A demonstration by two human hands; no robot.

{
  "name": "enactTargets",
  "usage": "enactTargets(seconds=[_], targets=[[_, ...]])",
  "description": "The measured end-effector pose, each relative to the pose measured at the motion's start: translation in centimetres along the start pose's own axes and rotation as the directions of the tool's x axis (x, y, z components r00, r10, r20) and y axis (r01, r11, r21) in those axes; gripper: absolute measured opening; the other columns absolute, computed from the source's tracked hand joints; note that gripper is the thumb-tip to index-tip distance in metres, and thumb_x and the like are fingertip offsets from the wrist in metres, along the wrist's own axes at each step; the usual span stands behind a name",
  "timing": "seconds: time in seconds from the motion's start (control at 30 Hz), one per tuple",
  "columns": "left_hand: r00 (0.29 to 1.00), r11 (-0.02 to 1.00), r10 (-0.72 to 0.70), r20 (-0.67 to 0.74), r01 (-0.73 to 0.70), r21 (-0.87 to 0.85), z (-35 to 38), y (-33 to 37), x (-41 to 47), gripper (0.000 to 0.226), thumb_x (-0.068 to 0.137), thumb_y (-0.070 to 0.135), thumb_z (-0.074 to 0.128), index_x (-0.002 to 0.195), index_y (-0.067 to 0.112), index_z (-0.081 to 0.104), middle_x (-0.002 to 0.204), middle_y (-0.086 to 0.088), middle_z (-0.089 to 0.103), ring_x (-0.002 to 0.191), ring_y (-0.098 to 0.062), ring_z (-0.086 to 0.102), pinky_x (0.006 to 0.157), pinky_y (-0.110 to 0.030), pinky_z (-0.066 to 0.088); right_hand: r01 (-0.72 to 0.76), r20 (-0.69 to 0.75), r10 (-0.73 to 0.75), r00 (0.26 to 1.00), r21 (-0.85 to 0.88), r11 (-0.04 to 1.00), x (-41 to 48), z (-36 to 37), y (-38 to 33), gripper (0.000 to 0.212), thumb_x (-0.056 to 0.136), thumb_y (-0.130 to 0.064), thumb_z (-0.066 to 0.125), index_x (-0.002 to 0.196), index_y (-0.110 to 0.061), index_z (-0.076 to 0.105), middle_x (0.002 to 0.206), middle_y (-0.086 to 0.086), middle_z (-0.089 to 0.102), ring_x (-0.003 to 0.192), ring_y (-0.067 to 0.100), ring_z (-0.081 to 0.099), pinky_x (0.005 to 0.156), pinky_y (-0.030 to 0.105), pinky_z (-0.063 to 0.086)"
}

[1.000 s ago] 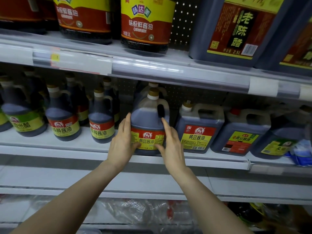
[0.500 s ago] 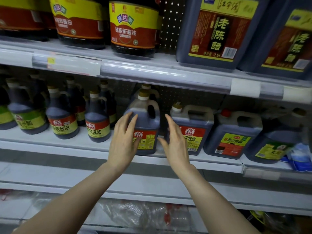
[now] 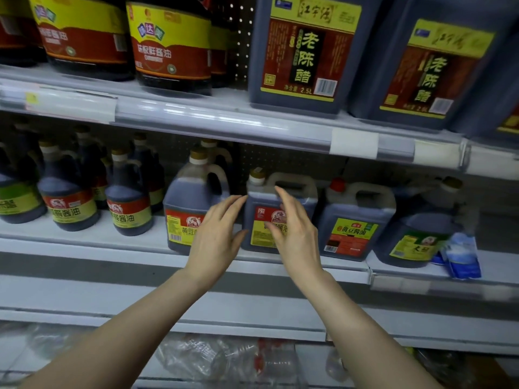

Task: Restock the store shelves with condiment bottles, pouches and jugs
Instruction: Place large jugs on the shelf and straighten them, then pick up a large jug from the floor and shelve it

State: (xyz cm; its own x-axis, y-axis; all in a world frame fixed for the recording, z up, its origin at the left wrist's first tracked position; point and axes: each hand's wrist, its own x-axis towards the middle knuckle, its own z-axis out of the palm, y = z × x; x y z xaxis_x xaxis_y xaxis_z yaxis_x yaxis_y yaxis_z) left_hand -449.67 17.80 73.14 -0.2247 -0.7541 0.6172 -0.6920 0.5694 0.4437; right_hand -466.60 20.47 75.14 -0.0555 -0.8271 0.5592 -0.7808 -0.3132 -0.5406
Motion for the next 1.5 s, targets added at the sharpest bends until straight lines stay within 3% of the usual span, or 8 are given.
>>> enactTargets(seconds=[0.3, 0.5, 0.7, 0.83, 1.23, 1.5], targets=[[0.995, 0.986, -0.025, 0.092, 0.04, -0.16, 1.9, 3.4, -1.1, 0.054, 0.084, 0.019, 0.077, 0.134, 0.013, 0.058, 0.129, -0.002, 0.062, 0.117, -0.021, 0.059, 0.096, -0.035, 0.05, -0.027, -0.021, 0.026, 0.999, -0.025, 0.999, -3.2, -3.1, 1.5, 0.061, 0.088, -0.005, 0.075, 0.144, -0.01, 0.05, 0.142, 0.01, 0.055, 0.13, 0.025, 0.055, 0.102, 0.044, 0.052], [0.989, 0.968, 0.01, 0.15, 0.028, -0.251, 1.8, 4.6, -1.7, 0.047, 0.084, 0.023, 0.078, 0.128, 0.018, 0.063, 0.117, 0.005, 0.065, 0.104, -0.011, 0.062, 0.087, -0.02, 0.047, -0.103, -0.086, 0.094, 0.992, -0.106, 0.989, -6.0, -4.8, 0.8, 0.05, 0.089, -0.007, 0.074, 0.136, -0.005, 0.057, 0.137, 0.011, 0.059, 0.126, 0.027, 0.057, 0.1, 0.04, 0.051], [0.971, 0.941, 0.045, 0.235, 0.037, -0.335, 1.3, 5.2, -3.7, 0.044, 0.084, 0.024, 0.078, 0.125, 0.019, 0.064, 0.118, 0.004, 0.064, 0.105, -0.012, 0.062, 0.091, -0.034, 0.052, -0.137, -0.122, 0.119, 0.985, -0.156, 0.978, -9.2, -5.3, -0.2, 0.044, 0.088, -0.004, 0.075, 0.131, -0.004, 0.062, 0.135, 0.012, 0.061, 0.122, 0.024, 0.059, 0.097, 0.039, 0.05], [0.95, 0.933, 0.063, 0.307, 0.053, -0.356, 2.4, 6.1, -6.9, 0.044, 0.083, 0.026, 0.078, 0.125, 0.021, 0.064, 0.118, 0.004, 0.064, 0.106, -0.01, 0.062, 0.091, -0.034, 0.052, -0.215, -0.117, 0.195, 0.974, -0.2, 0.956, -13.7, -6.0, 0.3, 0.043, 0.087, -0.003, 0.075, 0.129, -0.004, 0.064, 0.132, 0.014, 0.062, 0.12, 0.029, 0.06, 0.098, 0.043, 0.05], [0.72, 0.91, 0.204, 0.664, 0.11, -0.399, 9.0, 12.9, -21.1, 0.041, 0.086, 0.027, 0.075, 0.125, 0.022, 0.064, 0.118, 0.002, 0.065, 0.106, -0.011, 0.062, 0.091, -0.027, 0.05, -0.533, -0.09, 0.531, 0.843, -0.275, 0.8, -33.2, -9.7, 4.2, 0.034, 0.09, -0.003, 0.072, 0.124, -0.004, 0.066, 0.131, 0.012, 0.063, 0.121, 0.029, 0.06, 0.097, 0.042, 0.05], [0.623, 0.92, 0.194, 0.758, 0.153, -0.361, 13.1, 19.0, -27.2, 0.041, 0.086, 0.025, 0.076, 0.124, 0.014, 0.066, 0.12, -0.007, 0.066, 0.108, -0.02, 0.063, 0.094, -0.026, 0.047, -0.627, -0.058, 0.638, 0.768, -0.268, 0.731, -42.4, -13.7, 7.6, 0.034, 0.092, -0.003, 0.07, 0.125, -0.001, 0.065, 0.128, 0.017, 0.063, 0.122, 0.034, 0.059, 0.099, 0.048, 0.049]])
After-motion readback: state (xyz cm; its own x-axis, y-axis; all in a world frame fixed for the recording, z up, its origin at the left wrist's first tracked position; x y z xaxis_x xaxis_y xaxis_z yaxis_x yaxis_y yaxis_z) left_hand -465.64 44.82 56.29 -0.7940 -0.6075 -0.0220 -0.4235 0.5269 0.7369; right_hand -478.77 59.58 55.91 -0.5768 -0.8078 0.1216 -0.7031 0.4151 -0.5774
